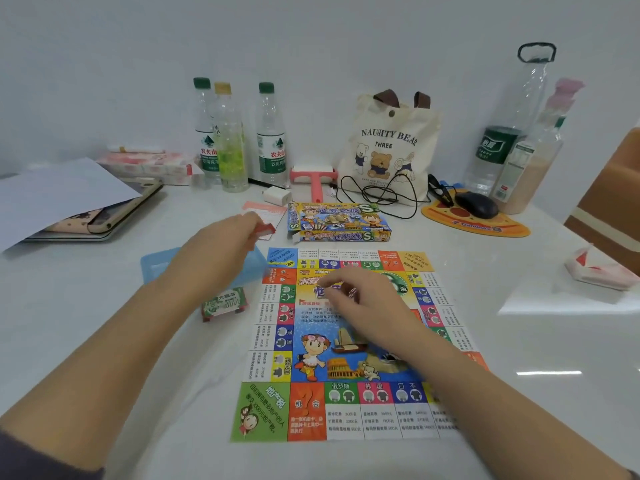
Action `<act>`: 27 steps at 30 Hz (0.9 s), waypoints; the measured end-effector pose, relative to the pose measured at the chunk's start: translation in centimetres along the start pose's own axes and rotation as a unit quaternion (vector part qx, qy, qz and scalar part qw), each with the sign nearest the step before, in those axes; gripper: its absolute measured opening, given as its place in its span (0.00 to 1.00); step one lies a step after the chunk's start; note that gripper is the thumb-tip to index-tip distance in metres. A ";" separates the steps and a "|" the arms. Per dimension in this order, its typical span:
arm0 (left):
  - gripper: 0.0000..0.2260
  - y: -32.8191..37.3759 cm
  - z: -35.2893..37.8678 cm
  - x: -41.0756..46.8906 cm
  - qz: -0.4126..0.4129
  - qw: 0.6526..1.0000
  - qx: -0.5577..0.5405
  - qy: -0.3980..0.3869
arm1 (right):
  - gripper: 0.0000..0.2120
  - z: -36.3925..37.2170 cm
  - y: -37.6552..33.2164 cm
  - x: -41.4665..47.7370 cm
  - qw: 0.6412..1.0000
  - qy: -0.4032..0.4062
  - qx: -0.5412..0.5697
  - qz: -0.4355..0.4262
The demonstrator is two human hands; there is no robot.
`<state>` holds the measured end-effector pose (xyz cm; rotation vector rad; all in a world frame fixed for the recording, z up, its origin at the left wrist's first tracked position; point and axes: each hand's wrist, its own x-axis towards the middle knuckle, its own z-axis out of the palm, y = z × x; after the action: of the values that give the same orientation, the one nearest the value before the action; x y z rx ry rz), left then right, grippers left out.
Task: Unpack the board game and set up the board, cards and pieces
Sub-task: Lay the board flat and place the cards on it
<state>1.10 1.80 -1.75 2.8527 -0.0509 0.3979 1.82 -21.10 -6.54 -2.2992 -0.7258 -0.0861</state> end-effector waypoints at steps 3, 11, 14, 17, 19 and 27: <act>0.20 1.8 1.3 -1.8 0.079 0.996 0.046 0.000 | 0.10 -0.9 -0.9 0.4 0.975 0.020 0.203 0.085; 0.24 3.4 3.6 -3.4 0.219 0.960 0.154 0.079 | 0.14 -1.8 -1.3 0.4 0.891 -0.058 0.390 0.227; 0.22 4.0 3.5 -3.5 0.228 0.957 0.150 0.094 | 0.11 -1.8 -1.3 0.4 0.884 -0.079 0.391 0.243; 0.18 4.1 3.9 -3.5 0.232 0.958 0.144 0.087 | 0.10 -1.8 -1.4 0.4 0.890 -0.090 0.381 0.233; 0.24 4.3 3.8 -3.9 0.203 0.972 0.108 0.045 | 0.10 -2.2 -1.2 0.3 0.900 -0.081 0.360 0.232; 0.27 4.0 3.9 -4.5 0.144 0.989 -0.028 -0.002 | 0.11 -3.8 -0.4 -0.2 0.921 -0.088 0.288 0.247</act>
<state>-2.44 -3.05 -5.61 2.7943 -0.4703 0.4399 2.01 -23.44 -3.55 -1.8556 -0.1874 0.5086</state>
